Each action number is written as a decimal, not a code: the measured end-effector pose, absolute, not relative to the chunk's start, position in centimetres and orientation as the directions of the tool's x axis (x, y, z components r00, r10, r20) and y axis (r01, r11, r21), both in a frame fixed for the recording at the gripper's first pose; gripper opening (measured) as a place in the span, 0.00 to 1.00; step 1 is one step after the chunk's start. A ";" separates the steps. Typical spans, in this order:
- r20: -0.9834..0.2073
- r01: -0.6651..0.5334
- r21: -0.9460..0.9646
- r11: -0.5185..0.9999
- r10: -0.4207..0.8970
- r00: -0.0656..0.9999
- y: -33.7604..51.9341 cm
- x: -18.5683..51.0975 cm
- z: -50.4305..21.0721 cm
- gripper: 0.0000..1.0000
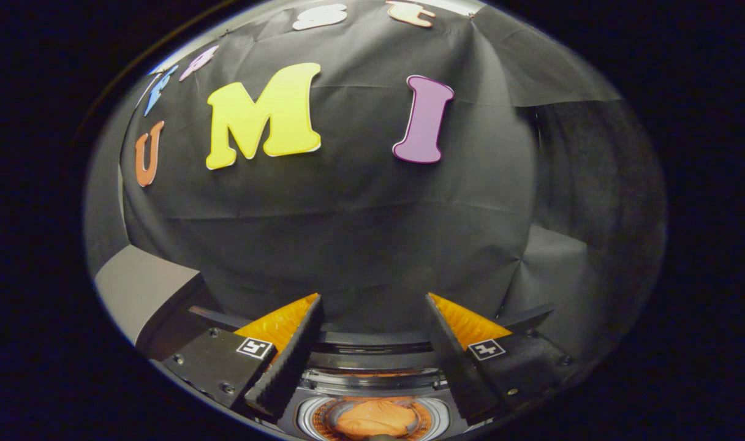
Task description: Put the clothes into the washing machine and then close the washing machine lid.
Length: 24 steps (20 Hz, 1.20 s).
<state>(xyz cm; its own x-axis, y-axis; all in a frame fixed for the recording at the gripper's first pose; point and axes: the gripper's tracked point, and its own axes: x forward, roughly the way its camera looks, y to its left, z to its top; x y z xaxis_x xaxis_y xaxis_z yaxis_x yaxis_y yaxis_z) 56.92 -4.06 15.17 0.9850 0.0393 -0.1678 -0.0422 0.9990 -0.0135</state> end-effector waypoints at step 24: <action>-0.273 0.033 -0.058 0.998 -0.048 0.961 -5.1 45.1 7.2 1.00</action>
